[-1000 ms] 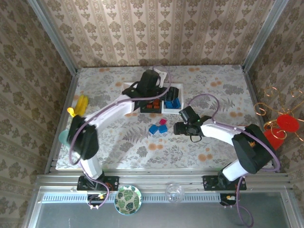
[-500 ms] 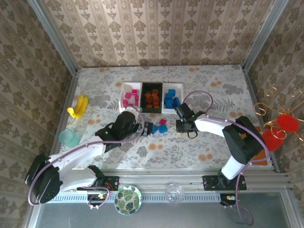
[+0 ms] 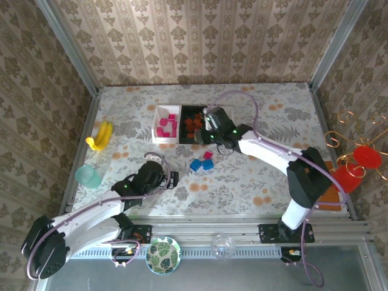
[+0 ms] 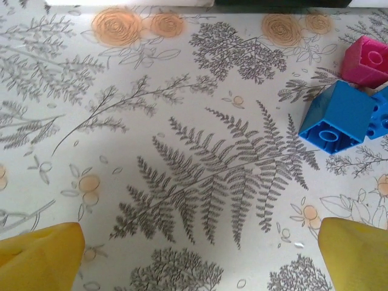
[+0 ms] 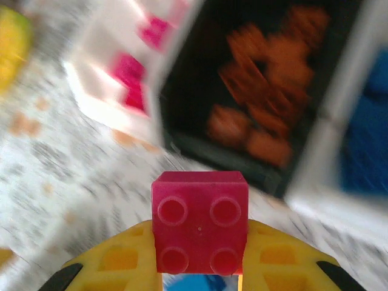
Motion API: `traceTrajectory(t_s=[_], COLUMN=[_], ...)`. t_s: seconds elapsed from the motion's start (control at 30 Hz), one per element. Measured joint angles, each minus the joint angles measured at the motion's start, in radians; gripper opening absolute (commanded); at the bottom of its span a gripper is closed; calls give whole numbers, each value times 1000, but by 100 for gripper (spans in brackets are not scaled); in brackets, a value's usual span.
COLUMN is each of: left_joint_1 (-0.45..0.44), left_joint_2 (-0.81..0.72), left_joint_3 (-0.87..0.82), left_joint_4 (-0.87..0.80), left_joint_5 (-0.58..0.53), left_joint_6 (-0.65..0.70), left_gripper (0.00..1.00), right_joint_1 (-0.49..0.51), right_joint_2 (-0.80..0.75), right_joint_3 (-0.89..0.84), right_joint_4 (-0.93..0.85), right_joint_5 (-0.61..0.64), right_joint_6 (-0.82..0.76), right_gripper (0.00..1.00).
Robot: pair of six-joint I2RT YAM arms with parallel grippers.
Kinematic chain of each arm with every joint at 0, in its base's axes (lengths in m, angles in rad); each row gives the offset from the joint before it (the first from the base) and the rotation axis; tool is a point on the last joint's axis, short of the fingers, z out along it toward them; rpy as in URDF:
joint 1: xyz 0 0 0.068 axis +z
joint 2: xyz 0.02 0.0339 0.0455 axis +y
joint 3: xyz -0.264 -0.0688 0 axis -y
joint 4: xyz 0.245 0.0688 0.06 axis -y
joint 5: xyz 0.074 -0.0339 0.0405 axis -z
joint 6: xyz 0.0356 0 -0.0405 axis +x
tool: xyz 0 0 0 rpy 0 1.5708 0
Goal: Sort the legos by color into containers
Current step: Place the lego in the container.
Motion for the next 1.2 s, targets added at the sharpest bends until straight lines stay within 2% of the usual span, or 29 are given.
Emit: traceTrajectory(t_s=[0.23,0.3,0.37,0.43,0.5,0.57,0.67,0.83,0.97,1.1,1.2], left_joint_1=[-6,-10,-10,-10,-10,-10,-5,40,50,43,42], left_joint_2=[-148,-163,-171,-172,-168,-150,-90,90,310,513,613], left_joint_3=[-36,-37,-37,-37,-36,-36,-29,51,196,332,386], left_joint_4=[-101,-126,-145,-154,-155,-151,-132,-61,0,48,56], left_joint_5=[-2,-2,-1,5,15,27,64,174,267,322,333], left_joint_6=[-61,-70,-73,-75,-75,-70,-47,39,126,191,224], left_gripper=[100,100,100,100,100,100,100,100,99,93,86], right_joint_1=[30,31,31,31,29,27,24,11,-24,-74,-108], right_joint_2=[392,504,618,727,789,801,740,465,212,15,-91], right_joint_3=[488,636,802,972,1075,1095,978,527,198,-50,-192], right_joint_4=[-15,-49,-99,-158,-206,-239,-224,-101,3,85,120], right_joint_5=[-68,-82,-87,-90,-92,-94,-93,-90,-90,-84,-74], right_joint_6=[9,17,31,47,63,79,88,106,130,150,164], right_gripper=[23,26,37,55,62,66,68,69,69,70,70])
